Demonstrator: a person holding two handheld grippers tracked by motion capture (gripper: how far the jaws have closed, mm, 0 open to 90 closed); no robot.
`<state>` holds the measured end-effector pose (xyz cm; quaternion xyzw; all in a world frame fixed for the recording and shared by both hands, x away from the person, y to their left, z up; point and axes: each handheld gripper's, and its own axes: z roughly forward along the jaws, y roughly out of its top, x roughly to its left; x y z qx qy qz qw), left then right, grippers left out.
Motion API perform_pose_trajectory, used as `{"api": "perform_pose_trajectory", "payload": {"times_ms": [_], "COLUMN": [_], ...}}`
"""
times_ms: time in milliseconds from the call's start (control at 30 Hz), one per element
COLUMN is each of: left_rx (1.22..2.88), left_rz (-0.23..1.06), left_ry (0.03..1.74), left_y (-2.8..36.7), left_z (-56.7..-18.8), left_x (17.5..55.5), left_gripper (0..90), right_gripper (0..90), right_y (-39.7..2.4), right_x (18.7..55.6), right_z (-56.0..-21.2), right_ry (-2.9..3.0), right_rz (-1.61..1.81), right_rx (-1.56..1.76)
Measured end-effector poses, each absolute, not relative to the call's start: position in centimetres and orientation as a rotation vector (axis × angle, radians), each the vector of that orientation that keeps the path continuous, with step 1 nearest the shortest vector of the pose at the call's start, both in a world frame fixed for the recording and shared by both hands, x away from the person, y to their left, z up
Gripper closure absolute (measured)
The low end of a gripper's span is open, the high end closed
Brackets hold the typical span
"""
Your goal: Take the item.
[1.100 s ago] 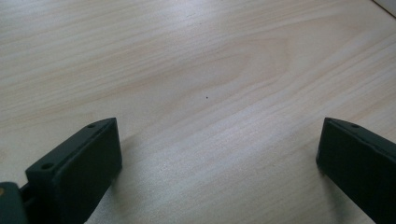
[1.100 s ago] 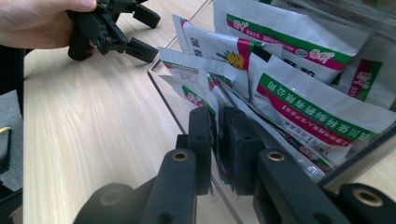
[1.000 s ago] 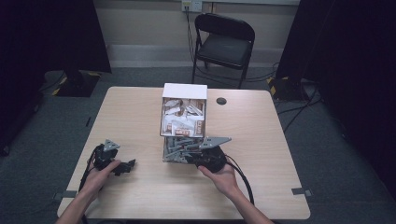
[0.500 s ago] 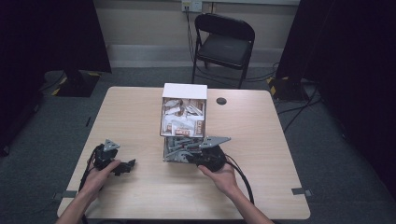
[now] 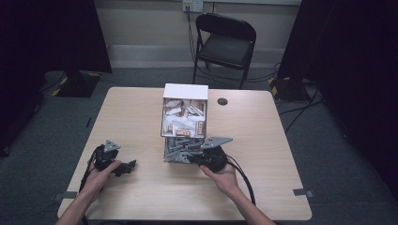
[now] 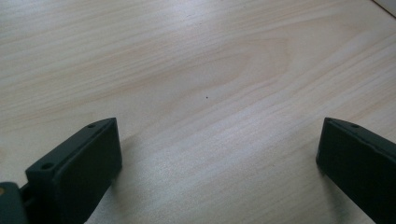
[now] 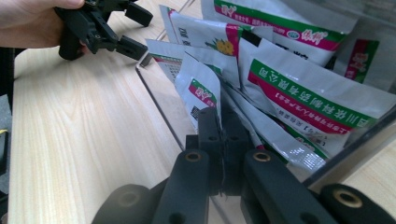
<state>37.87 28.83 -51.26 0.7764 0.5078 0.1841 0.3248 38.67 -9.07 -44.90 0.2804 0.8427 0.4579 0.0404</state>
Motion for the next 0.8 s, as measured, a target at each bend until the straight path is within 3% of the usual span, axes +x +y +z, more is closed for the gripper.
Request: {"api": "perform_pose_trajectory", "payload": {"times_ms": [800], "left_rx": [2.036], "left_rz": [0.483], "left_ry": [1.331], "left_y": [28.8], "left_z": [-51.3], "left_x": [37.9], "left_gripper": [0.0], "right_gripper": [90.0], "right_y": [-9.7], "right_x": [38.2], "right_z": [-43.2], "right_ry": [2.534], "right_rz": [1.505], "right_rx": [0.848]}}
